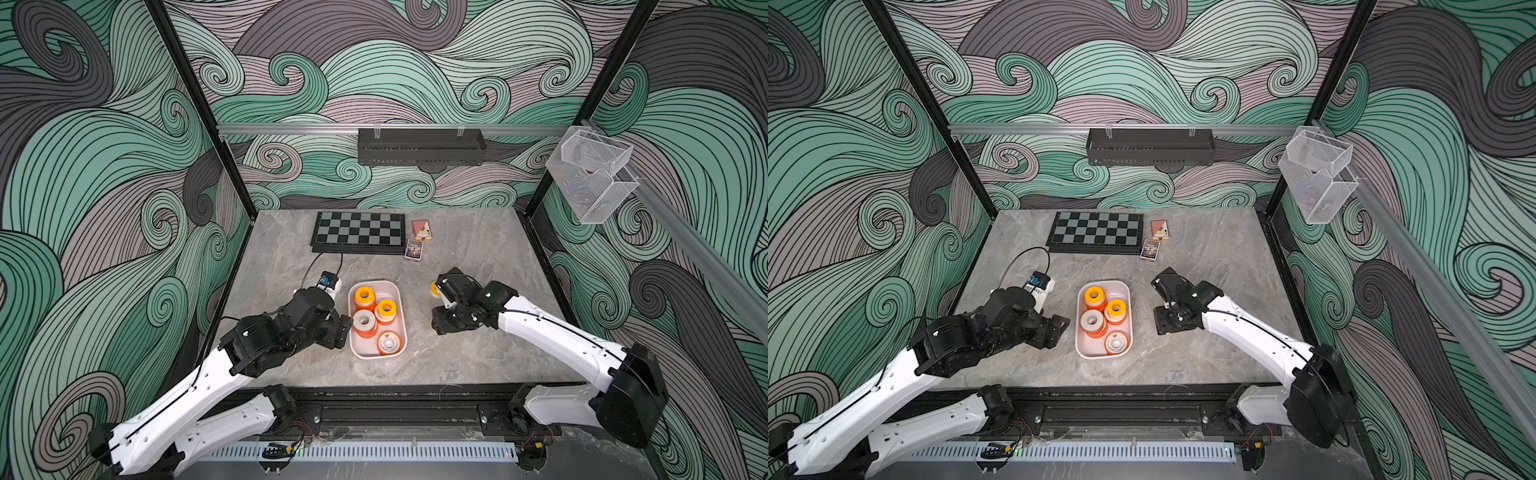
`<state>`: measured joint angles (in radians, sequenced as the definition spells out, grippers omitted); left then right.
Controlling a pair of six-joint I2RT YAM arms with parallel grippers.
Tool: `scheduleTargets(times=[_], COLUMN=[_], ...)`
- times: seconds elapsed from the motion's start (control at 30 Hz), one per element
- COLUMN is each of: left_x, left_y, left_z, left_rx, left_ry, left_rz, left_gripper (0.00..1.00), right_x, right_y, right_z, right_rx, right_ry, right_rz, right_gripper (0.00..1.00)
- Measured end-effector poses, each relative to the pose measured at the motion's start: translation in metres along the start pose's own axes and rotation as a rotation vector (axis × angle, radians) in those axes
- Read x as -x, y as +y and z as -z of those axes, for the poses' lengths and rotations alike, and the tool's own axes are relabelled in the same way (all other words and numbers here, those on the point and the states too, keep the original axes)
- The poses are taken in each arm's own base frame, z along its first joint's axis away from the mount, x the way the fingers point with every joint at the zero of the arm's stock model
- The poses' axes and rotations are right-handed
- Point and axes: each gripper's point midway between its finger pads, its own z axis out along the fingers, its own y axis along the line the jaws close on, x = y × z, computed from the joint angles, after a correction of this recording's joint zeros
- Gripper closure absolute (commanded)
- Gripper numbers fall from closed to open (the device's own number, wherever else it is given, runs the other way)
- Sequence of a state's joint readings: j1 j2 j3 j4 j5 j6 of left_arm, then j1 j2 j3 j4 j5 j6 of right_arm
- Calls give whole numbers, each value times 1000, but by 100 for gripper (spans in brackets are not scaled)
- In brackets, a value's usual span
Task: Put the sealing tape into the storage box
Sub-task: Pick up the sealing tape at the center of the board, then place the sealing tape in the storage box.
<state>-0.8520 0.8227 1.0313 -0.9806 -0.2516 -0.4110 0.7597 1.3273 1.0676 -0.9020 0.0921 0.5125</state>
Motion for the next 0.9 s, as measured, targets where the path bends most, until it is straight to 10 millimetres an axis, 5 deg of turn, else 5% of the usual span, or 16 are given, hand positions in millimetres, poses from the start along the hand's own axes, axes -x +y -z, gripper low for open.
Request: scheduleTargets(times=[0.17, 0.37, 0.57, 0.9], left_x=[4, 11, 8, 9], left_y=[9, 33, 57, 62], left_z=[6, 22, 28, 30], left_rx=[39, 126, 245, 272], left_ry=[-39, -125, -146, -154], left_rz=[19, 75, 112, 120], left_gripper=[20, 17, 17, 17], right_x=[12, 10, 7, 2], right_y=[64, 113, 128, 123], right_z=[9, -16, -49, -83], right_rx=[56, 52, 9, -61], right_ry=[9, 88, 159, 220], right_rz=[143, 253, 299, 327], right_gripper=[43, 43, 43, 43])
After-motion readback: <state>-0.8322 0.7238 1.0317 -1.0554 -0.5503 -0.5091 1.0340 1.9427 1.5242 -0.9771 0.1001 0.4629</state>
